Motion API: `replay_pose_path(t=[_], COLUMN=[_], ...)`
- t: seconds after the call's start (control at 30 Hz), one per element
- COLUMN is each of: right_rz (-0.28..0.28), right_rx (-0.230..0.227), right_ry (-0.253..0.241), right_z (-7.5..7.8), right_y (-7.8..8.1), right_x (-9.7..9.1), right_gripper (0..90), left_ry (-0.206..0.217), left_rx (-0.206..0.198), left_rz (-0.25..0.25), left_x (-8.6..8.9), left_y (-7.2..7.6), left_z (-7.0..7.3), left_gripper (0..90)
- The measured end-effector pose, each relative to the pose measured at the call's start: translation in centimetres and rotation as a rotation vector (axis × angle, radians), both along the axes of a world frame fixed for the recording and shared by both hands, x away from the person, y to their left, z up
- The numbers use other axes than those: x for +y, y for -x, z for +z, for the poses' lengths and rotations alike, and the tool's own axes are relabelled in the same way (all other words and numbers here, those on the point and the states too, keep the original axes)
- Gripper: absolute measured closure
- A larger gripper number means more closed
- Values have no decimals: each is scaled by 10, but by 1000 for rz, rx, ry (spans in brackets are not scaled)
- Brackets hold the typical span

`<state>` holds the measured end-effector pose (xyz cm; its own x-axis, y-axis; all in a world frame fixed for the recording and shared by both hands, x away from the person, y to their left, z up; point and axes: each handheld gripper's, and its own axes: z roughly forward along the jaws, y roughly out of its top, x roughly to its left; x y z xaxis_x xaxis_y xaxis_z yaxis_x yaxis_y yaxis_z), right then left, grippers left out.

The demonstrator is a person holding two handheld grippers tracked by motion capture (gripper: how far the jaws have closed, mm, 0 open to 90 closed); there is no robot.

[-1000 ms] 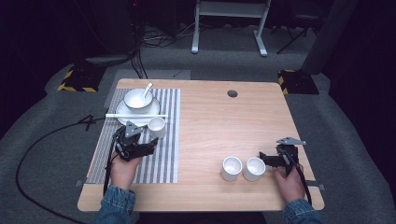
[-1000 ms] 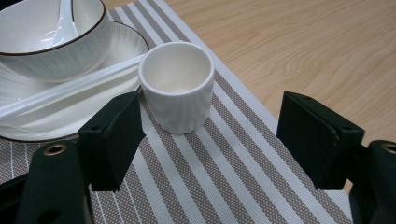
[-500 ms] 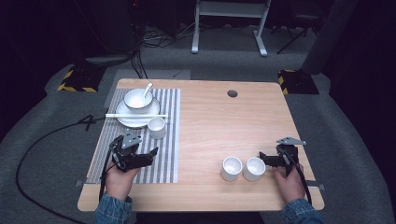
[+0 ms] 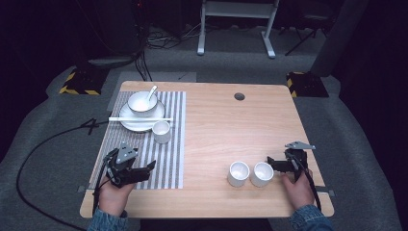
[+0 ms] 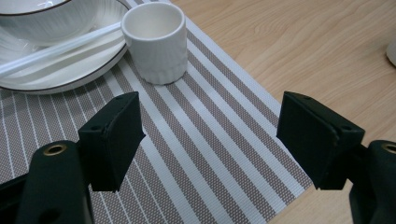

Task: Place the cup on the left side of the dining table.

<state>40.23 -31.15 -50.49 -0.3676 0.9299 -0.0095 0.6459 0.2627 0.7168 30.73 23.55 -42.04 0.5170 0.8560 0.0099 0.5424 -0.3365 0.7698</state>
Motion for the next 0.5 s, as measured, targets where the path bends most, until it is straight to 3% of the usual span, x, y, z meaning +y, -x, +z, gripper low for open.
replay_pose_path(t=[0.5], right_rz=[0], right_rx=[0], right_ry=[0], right_z=[0], right_y=[0], right_x=[0], right_gripper=[28], left_ry=[-22], left_rx=[39], left_rz=[15], left_x=[19], left_y=[19], left_z=[-24], left_gripper=[228])
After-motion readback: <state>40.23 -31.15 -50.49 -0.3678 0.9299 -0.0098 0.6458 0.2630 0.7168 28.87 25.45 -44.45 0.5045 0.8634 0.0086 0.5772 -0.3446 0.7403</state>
